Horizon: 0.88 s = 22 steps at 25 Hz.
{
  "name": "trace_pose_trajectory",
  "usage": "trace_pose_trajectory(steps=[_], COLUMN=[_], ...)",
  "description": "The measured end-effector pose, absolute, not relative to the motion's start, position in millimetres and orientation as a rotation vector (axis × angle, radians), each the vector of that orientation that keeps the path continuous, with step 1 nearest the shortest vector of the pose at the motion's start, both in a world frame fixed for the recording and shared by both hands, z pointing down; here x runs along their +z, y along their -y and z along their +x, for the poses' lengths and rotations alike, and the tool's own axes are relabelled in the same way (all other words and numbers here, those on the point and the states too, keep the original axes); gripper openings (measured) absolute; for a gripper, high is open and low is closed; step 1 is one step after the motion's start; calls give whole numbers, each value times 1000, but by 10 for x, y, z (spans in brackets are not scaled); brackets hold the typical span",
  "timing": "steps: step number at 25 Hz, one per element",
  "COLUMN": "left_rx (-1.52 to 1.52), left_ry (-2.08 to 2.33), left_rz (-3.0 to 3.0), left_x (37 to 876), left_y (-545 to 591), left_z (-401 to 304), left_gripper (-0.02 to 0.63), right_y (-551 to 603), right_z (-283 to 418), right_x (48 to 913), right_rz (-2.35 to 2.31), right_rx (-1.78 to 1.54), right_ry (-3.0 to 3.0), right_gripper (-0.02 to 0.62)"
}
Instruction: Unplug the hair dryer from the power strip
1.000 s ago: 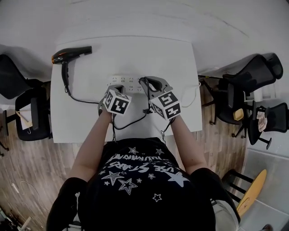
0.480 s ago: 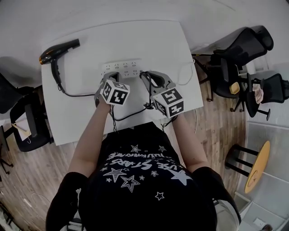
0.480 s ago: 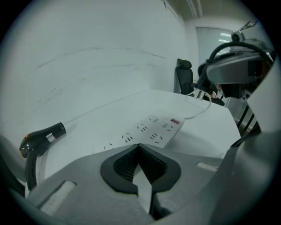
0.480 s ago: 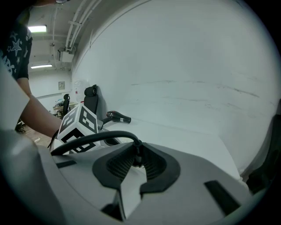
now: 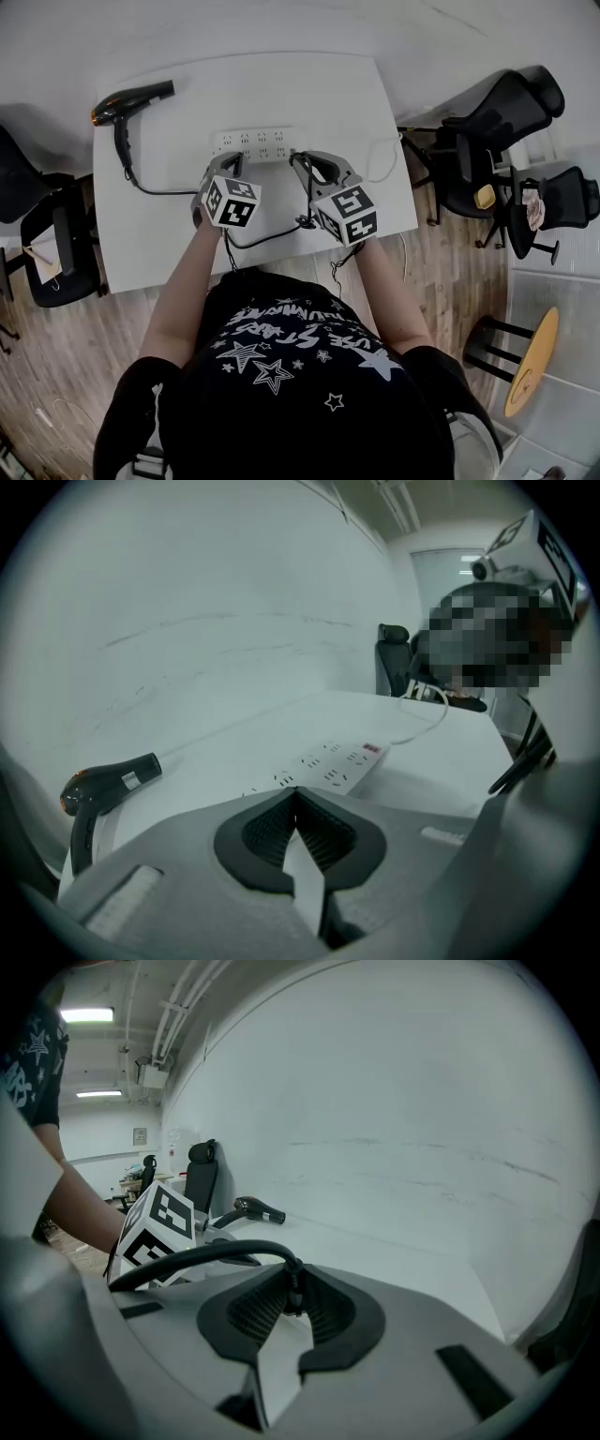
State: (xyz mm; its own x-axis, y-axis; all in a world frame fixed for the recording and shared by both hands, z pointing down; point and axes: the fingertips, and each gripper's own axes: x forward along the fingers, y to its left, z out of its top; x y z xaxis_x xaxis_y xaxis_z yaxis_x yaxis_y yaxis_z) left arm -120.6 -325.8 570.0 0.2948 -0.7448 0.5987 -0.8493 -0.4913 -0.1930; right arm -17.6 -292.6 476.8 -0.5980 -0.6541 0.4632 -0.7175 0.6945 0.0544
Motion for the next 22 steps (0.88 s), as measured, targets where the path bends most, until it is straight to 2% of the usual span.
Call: trace_pose_trajectory(steps=[22], left_rx=[809], left_ry=[1633], left_rz=[2267], left_x=[5403], left_y=[1764], left_z=[-824], left_gripper=[8], right_y=[1847], right_z=[433], right_x=[4999], right_rz=[930], right_rx=[235], right_ry=[2549], right_gripper=[61])
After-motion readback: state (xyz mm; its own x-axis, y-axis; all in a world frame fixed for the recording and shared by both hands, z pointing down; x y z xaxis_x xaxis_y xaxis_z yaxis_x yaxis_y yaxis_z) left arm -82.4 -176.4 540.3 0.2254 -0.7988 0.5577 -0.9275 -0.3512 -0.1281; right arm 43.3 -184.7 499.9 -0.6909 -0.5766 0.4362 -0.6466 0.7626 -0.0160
